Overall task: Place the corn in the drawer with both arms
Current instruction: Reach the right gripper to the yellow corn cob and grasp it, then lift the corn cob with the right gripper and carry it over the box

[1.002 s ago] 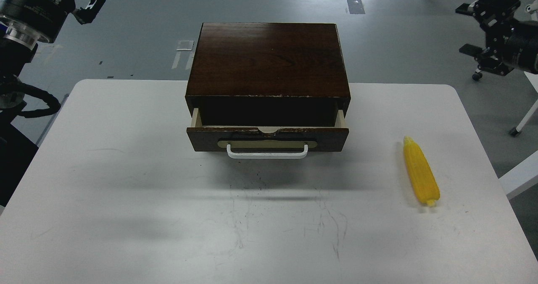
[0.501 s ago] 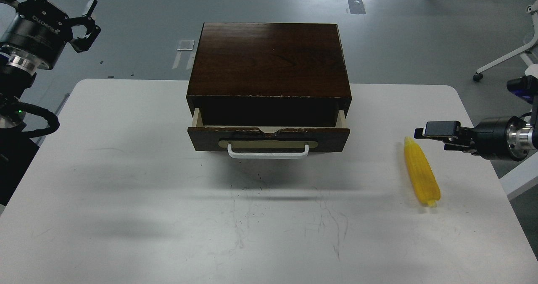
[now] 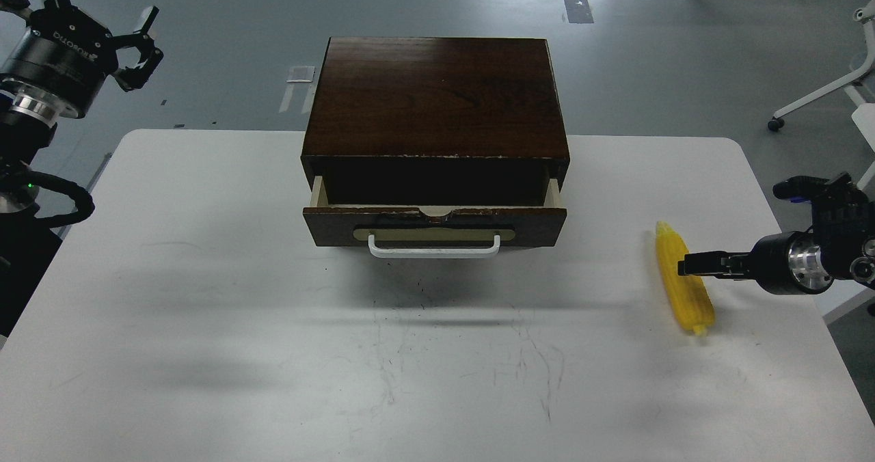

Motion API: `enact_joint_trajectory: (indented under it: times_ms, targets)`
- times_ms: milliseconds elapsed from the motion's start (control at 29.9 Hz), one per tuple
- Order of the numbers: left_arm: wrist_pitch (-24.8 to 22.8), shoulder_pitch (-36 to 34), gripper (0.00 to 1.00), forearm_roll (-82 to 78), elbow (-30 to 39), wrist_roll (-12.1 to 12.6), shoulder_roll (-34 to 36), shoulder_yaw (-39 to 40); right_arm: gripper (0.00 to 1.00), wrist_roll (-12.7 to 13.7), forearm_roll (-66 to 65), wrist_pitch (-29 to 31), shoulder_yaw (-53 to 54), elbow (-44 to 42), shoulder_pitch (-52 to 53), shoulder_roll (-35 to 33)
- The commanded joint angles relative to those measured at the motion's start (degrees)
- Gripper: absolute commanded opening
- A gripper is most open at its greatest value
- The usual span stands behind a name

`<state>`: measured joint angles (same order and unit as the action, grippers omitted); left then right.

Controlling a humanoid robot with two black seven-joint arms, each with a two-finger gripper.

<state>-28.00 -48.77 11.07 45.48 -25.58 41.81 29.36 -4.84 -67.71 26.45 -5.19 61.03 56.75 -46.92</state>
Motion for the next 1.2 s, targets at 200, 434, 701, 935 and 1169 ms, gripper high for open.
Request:
enact_joint_trajectory:
  times_ms: [200,434,701,935,1169]
  targets:
    - [0.0,0.3,0.98,0.0,-0.6,-0.2,-0.5,-0.1,0.78,-0.1,-1.0,0.0,-0.8,-2.4,0.4,3.4]
    - [0.0,0.3,0.98,0.0,-0.5,-0.2,0.1,0.0,0.28,-0.1,-1.1,-0.1,-1.1,-2.8,0.4,4.6]
    - [0.0,0.3,0.98,0.0,-0.5,-0.3,0.3,0.0,0.13,-0.1,-0.6,-0.4,0.6,-2.3,2.5,3.4]
    - [0.0,0.3,0.98,0.0,-0.5,-0.4,1.5,0.0,0.12,-0.3,-0.4,-0.4,3.0,1.1,15.4,-2.6]
    - [0.0,0.0,0.98,-0.3,-0.3,-0.3,1.7,0.1,0.05,-1.8,-1.6,-0.4,2.9,10.9,32.2,-3.5]
